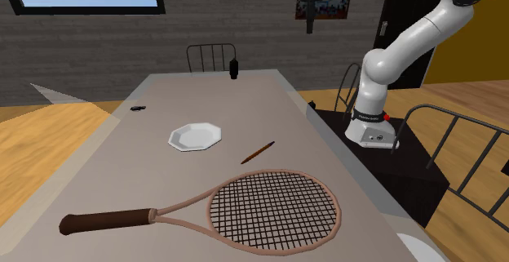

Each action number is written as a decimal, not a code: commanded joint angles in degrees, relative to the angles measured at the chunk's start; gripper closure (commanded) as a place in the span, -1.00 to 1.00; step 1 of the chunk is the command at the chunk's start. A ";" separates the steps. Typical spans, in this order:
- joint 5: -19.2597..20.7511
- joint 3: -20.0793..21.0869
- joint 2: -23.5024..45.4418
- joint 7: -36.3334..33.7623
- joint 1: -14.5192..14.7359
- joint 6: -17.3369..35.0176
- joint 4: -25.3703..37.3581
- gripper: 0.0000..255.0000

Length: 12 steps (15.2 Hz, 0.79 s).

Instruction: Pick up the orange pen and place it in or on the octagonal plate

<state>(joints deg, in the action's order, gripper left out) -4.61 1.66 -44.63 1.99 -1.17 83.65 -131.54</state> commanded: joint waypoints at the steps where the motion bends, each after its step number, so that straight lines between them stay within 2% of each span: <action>1: 0.00 0.00 0.00 0.00 0.00 0.00 0.00 -1.00; 12: -2.26 5.93 7.71 9.40 8.25 22.10 -10.90 -1.00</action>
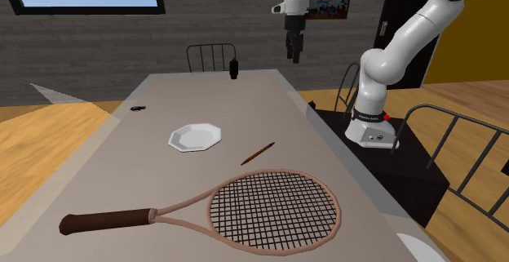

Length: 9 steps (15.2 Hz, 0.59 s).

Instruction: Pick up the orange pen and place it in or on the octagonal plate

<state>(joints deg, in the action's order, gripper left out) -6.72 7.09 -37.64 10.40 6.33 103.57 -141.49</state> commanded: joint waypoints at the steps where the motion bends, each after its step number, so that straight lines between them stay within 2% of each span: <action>1: -0.32 1.10 1.77 1.80 1.48 4.23 -1.63 -1.00; 9: -0.83 6.14 12.17 7.72 6.88 20.74 -5.17 -1.00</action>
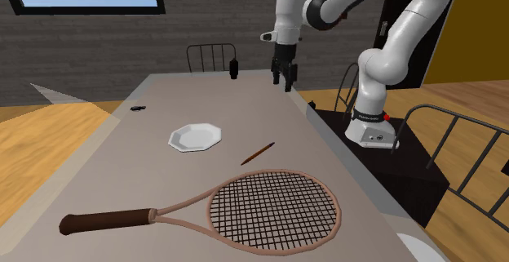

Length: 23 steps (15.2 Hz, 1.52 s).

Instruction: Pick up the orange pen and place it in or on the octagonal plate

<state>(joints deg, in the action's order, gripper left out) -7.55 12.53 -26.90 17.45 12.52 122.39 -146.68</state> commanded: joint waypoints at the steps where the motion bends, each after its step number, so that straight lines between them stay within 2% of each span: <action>1: 0.11 1.38 2.95 1.30 1.28 3.98 -0.20 -1.00; 7: 2.27 5.65 13.01 4.15 4.11 16.06 -0.46 -1.00; 12: 7.74 9.27 22.45 4.09 5.49 25.47 0.61 -1.00; 20: 14.26 9.30 29.88 -0.07 5.19 32.23 0.80 -1.00; 23: 14.79 9.16 30.41 -0.45 5.23 32.67 0.83 -1.00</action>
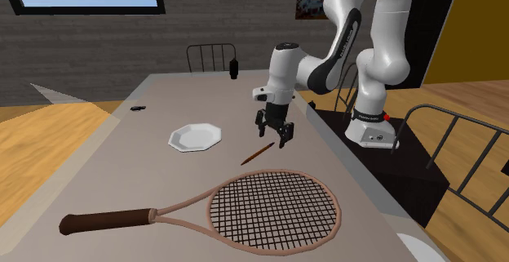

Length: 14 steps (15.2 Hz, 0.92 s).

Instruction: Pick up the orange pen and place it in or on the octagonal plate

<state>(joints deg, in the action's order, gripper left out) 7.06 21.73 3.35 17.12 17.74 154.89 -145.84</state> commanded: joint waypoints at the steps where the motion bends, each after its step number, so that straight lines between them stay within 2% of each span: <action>1: 0.18 -0.04 0.17 -0.12 0.00 0.17 -0.01 -1.00; 5: 0.16 -0.03 0.15 -0.11 0.00 0.16 0.00 -1.00; 6: 0.16 -0.03 0.15 -0.11 0.00 0.16 0.00 1.00; 14: 0.13 -0.03 0.12 -0.07 -0.01 0.15 -0.03 1.00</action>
<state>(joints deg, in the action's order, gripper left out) 7.20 21.70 3.45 17.04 17.74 155.05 -145.85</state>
